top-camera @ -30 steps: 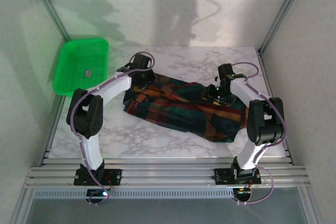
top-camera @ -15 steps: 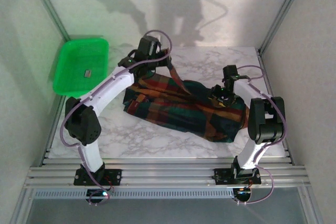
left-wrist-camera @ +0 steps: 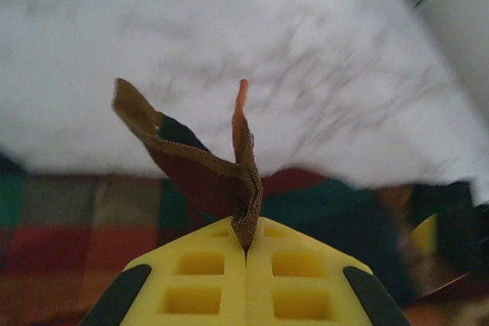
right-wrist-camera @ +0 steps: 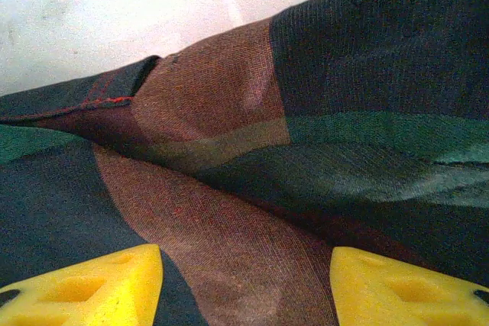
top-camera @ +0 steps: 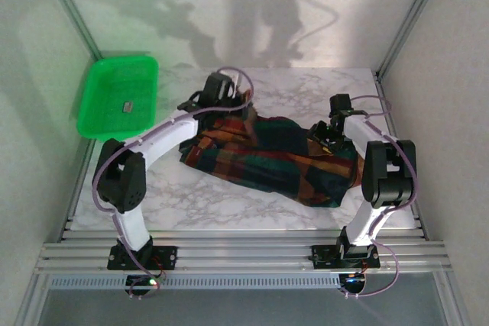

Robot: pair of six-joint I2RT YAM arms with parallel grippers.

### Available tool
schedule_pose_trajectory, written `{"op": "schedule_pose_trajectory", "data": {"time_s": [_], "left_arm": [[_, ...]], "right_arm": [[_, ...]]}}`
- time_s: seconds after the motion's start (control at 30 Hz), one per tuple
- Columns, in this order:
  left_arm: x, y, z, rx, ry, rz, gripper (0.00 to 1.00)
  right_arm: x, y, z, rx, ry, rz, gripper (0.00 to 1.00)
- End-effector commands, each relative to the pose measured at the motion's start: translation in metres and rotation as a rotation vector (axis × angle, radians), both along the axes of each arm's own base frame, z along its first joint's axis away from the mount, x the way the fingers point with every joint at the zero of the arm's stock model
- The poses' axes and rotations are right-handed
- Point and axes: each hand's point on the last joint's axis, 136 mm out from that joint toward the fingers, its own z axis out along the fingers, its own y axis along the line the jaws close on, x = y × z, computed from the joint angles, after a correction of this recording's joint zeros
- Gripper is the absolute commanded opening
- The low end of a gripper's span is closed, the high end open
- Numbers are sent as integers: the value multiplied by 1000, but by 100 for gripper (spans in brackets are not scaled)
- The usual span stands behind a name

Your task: Fold and stack the long sleeve shirts

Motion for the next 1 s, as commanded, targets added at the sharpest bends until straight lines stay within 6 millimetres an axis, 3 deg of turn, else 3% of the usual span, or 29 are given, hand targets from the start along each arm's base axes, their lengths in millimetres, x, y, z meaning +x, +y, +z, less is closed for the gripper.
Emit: {"op": "schedule_pose_trajectory", "data": {"time_s": [0.0,0.27,0.63,0.67,0.7,0.77,0.83,0.9,0.97], "left_arm": [[-1,29,3,-30,-25,84,0],[0,79,-61,98,108,269,0],[6,108,-85,206,144,356,0],[3,112,-87,209,150,372,6],[0,118,-87,208,154,398,21],[-6,131,-78,202,141,463,46],[-11,149,-50,178,89,572,65],[-12,160,-14,136,38,654,72],[-11,155,23,68,-20,664,79]], "right_arm": [[-8,1,-18,2,53,-9,60],[-17,-4,-35,-22,96,-23,59],[-19,-4,-35,-23,97,-11,59],[-19,-3,-33,-22,94,-10,59],[-19,-3,-32,-16,93,-9,59],[-18,-1,-28,-2,84,-12,59],[-18,2,-21,16,67,-9,59],[-19,6,-12,35,49,-5,59],[-21,8,-2,50,31,-1,59]]}}
